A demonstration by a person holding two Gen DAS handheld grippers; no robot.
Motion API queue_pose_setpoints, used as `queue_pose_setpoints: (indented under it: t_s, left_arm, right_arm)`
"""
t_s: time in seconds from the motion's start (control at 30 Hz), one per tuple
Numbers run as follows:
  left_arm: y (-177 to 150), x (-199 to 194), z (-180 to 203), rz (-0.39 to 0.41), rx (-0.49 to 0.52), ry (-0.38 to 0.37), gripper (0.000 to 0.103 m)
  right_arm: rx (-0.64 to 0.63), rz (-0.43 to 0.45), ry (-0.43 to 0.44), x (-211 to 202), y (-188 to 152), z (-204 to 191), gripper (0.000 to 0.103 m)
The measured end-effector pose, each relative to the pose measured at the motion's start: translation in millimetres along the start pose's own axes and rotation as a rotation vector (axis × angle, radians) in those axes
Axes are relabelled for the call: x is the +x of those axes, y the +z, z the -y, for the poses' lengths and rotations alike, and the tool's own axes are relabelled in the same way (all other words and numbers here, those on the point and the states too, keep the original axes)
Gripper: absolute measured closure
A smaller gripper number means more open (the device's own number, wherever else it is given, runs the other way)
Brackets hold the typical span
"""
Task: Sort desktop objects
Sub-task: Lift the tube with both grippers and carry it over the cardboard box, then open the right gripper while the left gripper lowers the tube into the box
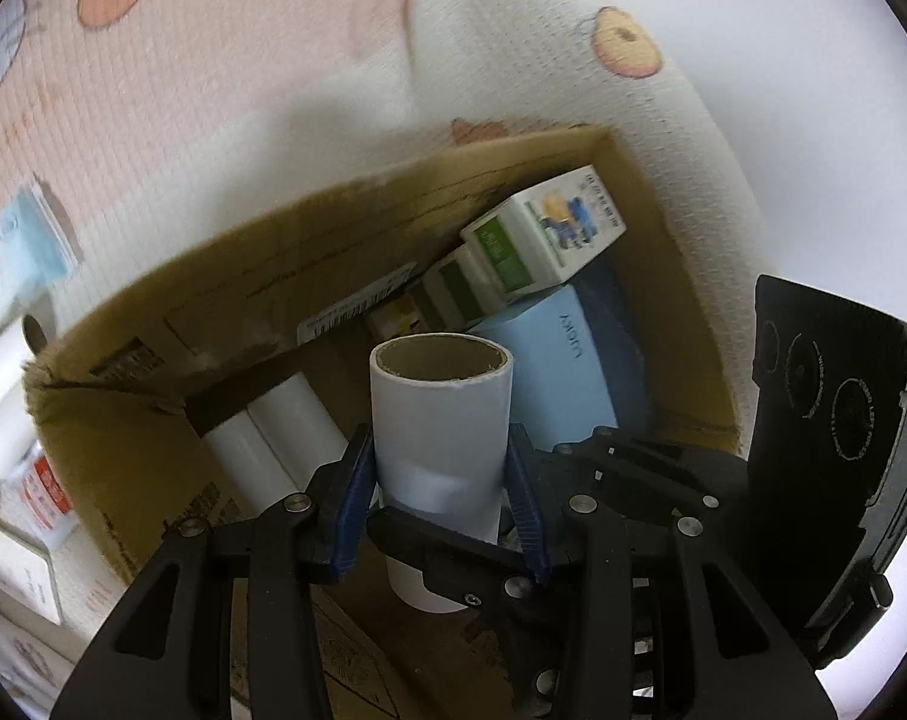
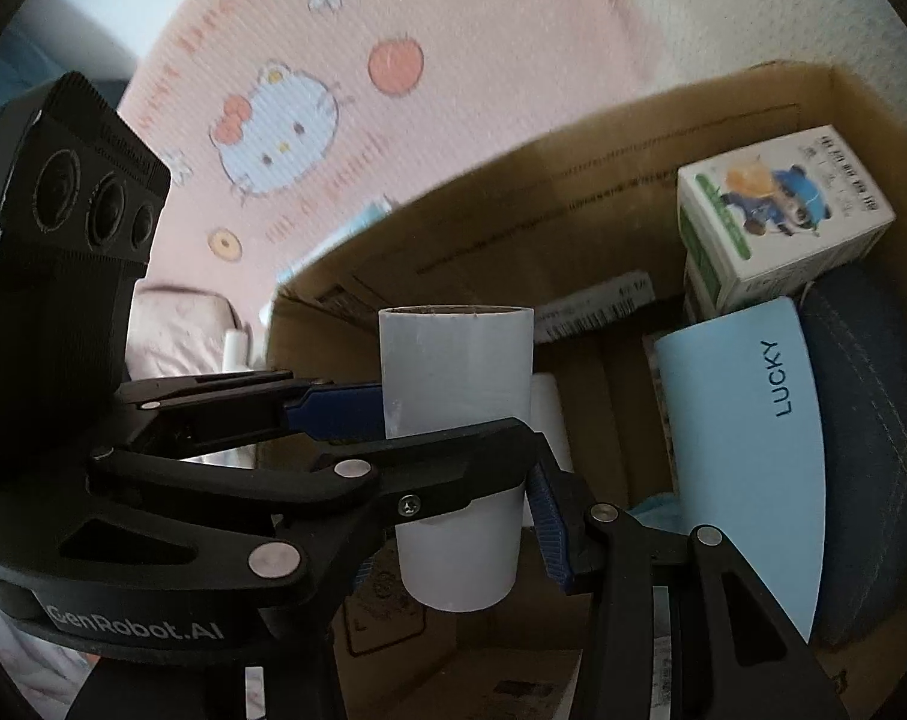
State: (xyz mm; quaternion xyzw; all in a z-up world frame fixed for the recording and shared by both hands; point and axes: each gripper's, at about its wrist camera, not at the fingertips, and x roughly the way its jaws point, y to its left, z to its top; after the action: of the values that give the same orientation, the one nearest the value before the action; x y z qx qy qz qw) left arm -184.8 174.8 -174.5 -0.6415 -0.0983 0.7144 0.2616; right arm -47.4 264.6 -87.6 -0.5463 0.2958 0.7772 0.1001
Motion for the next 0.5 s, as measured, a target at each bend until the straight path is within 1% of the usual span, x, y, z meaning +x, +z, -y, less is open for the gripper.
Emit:
queue_pose_setpoints:
  t_s: [0.07,0.13,0.2,0.3,0.37,0.4,0.43,0.47,0.5]
  left_arm:
    - [0.3,7.6,-3.3,-0.019,-0.020,0.002,0.057]
    - [2.6,18.6,-6.5,-0.062,-0.056,0.020,0.057]
    - [5.9,29.2,-7.7,-0.090,-0.077,0.057,0.058]
    - [10.4,39.8,-5.8,-0.112,-0.080,0.110,0.058]
    - [12.6,46.6,-6.4,-0.131,-0.095,0.101,0.058]
    - [13.4,50.4,-8.1,-0.145,-0.118,0.090,0.058]
    - [13.9,53.8,-9.8,-0.158,-0.139,0.083,0.058]
    - [14.0,58.4,-12.3,-0.172,-0.169,0.077,0.058]
    - [13.9,62.4,-14.1,-0.181,-0.190,0.072,0.058]
  right_arm:
    - [-0.007,-0.029,-0.012,5.8,-0.2,3.0,0.062]
    - [-0.004,-0.062,-0.040,10.7,-0.7,5.0,0.062]
    - [0.004,-0.082,-0.067,12.4,-2.4,6.7,0.062]
    - [-0.014,-0.079,-0.134,5.5,-6.8,6.5,0.061]
    - [-0.028,-0.070,-0.202,-4.9,-10.9,7.3,0.061]
    - [-0.031,-0.071,-0.216,-9.7,-13.1,8.3,0.062]
    - [-0.023,-0.062,-0.217,-16.7,-16.4,11.1,0.065]
    - [-0.017,-0.058,-0.224,-20.3,-18.6,12.8,0.078]
    - [-0.013,-0.057,-0.241,-24.1,-21.3,14.9,0.082]
